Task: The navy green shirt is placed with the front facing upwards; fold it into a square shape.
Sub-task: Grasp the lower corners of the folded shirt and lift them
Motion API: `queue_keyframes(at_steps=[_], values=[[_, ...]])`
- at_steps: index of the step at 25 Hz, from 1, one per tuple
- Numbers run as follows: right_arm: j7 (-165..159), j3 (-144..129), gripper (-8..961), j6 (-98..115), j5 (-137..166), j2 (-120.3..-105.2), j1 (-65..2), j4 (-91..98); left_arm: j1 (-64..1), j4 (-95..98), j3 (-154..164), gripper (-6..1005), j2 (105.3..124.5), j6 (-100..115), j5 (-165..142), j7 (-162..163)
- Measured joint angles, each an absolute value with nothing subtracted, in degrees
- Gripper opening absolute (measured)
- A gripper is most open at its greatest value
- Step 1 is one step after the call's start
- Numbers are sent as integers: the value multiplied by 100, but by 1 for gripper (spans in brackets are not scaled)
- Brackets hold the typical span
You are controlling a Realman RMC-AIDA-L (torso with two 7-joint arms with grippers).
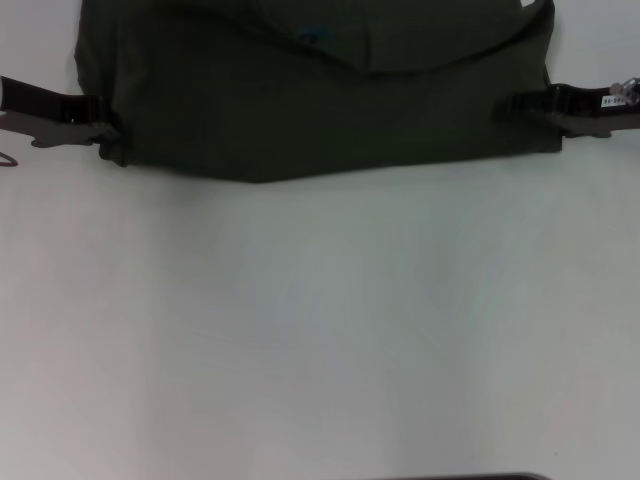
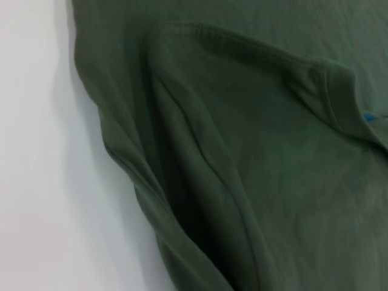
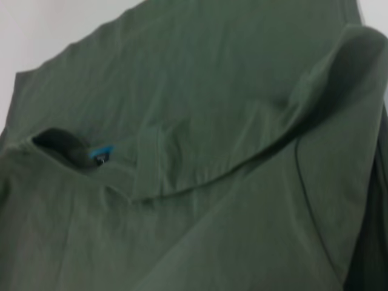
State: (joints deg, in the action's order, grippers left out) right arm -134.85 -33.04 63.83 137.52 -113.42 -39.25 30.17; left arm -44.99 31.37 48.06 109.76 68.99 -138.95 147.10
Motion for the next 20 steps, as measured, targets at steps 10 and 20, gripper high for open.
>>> queue_keyframes(at_steps=[10, 20], values=[[-13799, -3551, 646, 6564, 13768, -11217, -3839, 3137, -4504, 3144, 4790, 39, 10976, 6899, -13895, 14738], [-13834, -3571, 346, 6615, 13774, -11166, -3830, 3179, -4493, 3147, 4790, 39, 10976, 6907, -13895, 14752]])
